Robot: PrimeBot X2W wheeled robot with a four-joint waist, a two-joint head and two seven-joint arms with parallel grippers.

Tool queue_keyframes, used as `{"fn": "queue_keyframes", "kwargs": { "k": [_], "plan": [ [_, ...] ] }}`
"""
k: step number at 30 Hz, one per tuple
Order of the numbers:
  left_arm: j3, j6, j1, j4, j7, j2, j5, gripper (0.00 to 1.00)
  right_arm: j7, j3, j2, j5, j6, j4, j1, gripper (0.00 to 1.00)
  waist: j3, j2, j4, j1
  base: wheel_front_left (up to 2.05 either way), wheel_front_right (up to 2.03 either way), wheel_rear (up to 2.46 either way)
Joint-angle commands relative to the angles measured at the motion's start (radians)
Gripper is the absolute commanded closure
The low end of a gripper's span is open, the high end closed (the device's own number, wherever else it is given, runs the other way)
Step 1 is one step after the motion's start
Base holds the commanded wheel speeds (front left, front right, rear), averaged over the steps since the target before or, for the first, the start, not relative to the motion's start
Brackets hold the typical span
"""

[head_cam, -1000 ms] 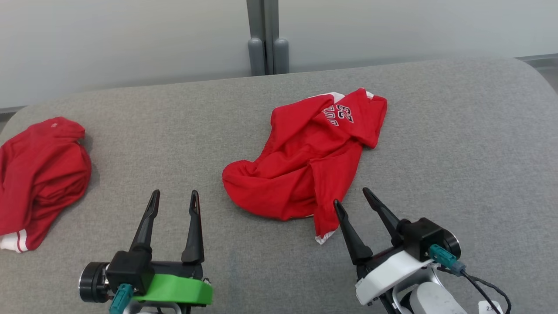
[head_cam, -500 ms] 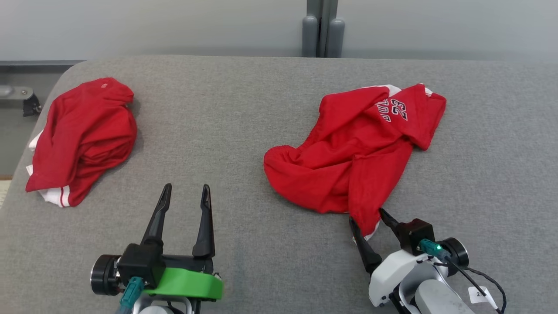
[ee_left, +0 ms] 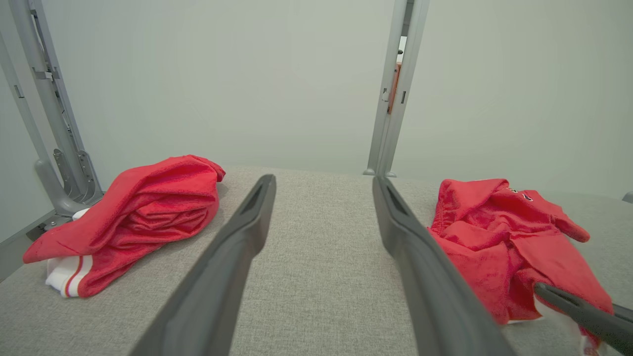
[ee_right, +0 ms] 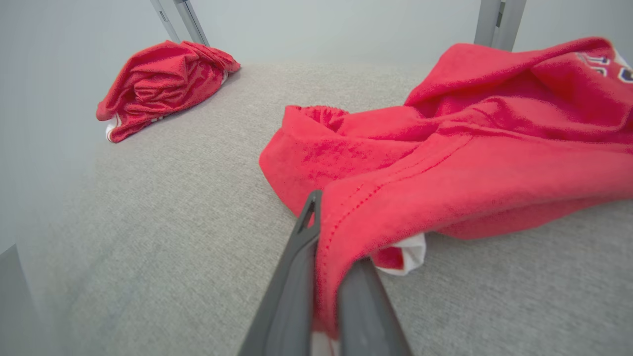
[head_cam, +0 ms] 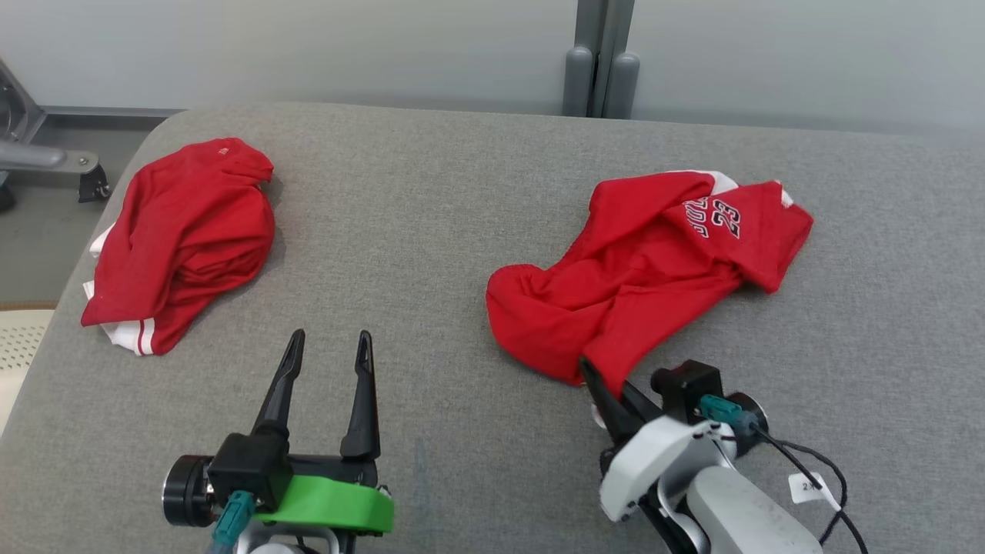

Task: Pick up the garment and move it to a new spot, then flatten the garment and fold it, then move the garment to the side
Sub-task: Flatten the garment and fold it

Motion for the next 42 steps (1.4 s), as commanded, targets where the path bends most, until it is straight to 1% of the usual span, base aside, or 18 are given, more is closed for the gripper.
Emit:
{"fn": "queue_keyframes", "kwargs": {
  "k": [1, 4, 6, 8, 11, 14, 15, 17, 21, 22, 23, 24, 27, 33, 37, 42],
  "plan": [
    [0.006, 0.002, 0.016, 0.0, 0.0, 0.002, 0.001, 0.0, -0.003, 0.032, -0.001, 0.037, -0.001, -0.04, -0.032, 1.0, -0.012, 0.0, -0.012, 0.0, 0.0, 0.0, 0.0],
    [0.014, 0.003, 0.022, -0.003, 0.0, 0.002, 0.007, 0.0, -0.003, 0.054, -0.004, 0.155, -0.001, -0.124, -0.06, 1.0, -0.024, 0.0, -0.03, 0.0, 0.0, 0.0, 0.0],
    [0.02, 0.005, 0.027, -0.005, 0.0, 0.002, 0.009, 0.0, -0.003, 0.039, -0.003, 0.22, -0.001, -0.17, -0.082, 1.0, -0.029, 0.0, -0.045, 0.0, 0.0, 0.0, 0.0],
    [0.024, 0.005, 0.03, -0.008, 0.0, 0.002, 0.009, 0.0, -0.003, -0.002, -0.002, 0.281, -0.001, -0.193, -0.086, 1.0, -0.031, 0.0, -0.059, 0.0, 0.0, 0.0, 0.0],
    [0.027, 0.004, 0.03, -0.012, 0.0, 0.002, 0.009, 0.0, -0.003, -0.104, -0.003, 0.319, -0.001, -0.169, -0.073, 1.0, -0.028, 0.0, -0.083, 0.0, 0.0, 0.0, 0.0],
    [0.024, 0.002, 0.025, -0.014, 0.0, 0.002, 0.01, 0.0, 0.015, -0.236, -0.004, 0.317, -0.001, -0.108, -0.049, 1.0, -0.018, 0.0, -0.105, 0.0, 0.0, 0.0, 0.0],
    [0.021, 0.0, 0.023, -0.014, 0.0, 0.002, 0.01, 0.0, 0.025, -0.277, -0.009, 0.303, -0.001, -0.08, -0.041, 1.0, -0.016, 0.0, -0.11, 0.0, 0.0, 0.0, 0.0],
    [0.016, 0.0, 0.019, -0.011, 0.0, 0.002, 0.011, 0.0, 0.032, -0.351, -0.025, 0.24, -0.001, -0.018, -0.032, 1.0, -0.011, 0.0, -0.121, 0.0, 0.0, 0.0, 0.0],
    [0.006, -0.008, 0.007, -0.001, 0.0, 0.002, 0.014, 0.0, 0.055, -0.432, -0.024, 0.154, -0.001, 0.092, -0.009, 1.0, 0.0, 0.0, -0.135, 0.0, 0.0, 0.0, 0.0],
    [0.004, -0.009, 0.005, 0.0, 0.0, 0.002, 0.015, 0.0, 0.059, -0.451, -0.027, 0.14, -0.001, 0.114, -0.008, 0.61, 0.001, 0.0, -0.137, 0.0, 0.0, 0.0, 0.0],
    [0.003, -0.01, 0.002, 0.001, 0.0, 0.002, 0.015, 0.0, 0.057, -0.476, -0.027, 0.126, -0.001, 0.136, -0.012, 0.0, 0.002, 0.0, -0.14, 0.0, 0.0, 0.0, 0.0],
    [0.003, -0.009, -0.001, 0.003, 0.0, 0.002, 0.016, 0.0, 0.056, -0.5, -0.024, 0.121, -0.001, 0.158, -0.017, 0.0, 0.003, 0.0, -0.142, 0.0, 0.0, 0.0, 0.0],
    [0.005, -0.009, 0.0, 0.006, 0.0, 0.002, 0.015, 0.0, 0.05, -0.525, -0.012, 0.102, -0.001, 0.186, -0.037, 0.0, 0.003, 0.0, -0.149, 0.0, 0.0, 0.0, 0.0],
    [0.01, -0.005, 0.002, 0.009, 0.0, 0.002, 0.008, 0.0, 0.027, -0.556, -0.013, 0.057, -0.001, 0.171, -0.022, 0.0, -0.003, 0.0, -0.168, 0.0, 0.0, 0.0, 0.0],
    [0.008, -0.003, 0.001, 0.005, 0.0, 0.002, 0.002, 0.0, 0.01, -0.558, -0.018, 0.011, -0.001, 0.103, 0.015, 0.0, -0.008, 0.0, -0.181, 0.0, 0.0, 0.0, 0.0],
    [0.012, -0.002, 0.006, 0.007, 0.0, 0.002, -0.004, 0.0, -0.002, -0.543, -0.01, -0.032, -0.001, -0.066, 0.088, 0.0, -0.02, 0.0, -0.197, 0.0, 0.0, 0.0, 0.0]
  ]
}}
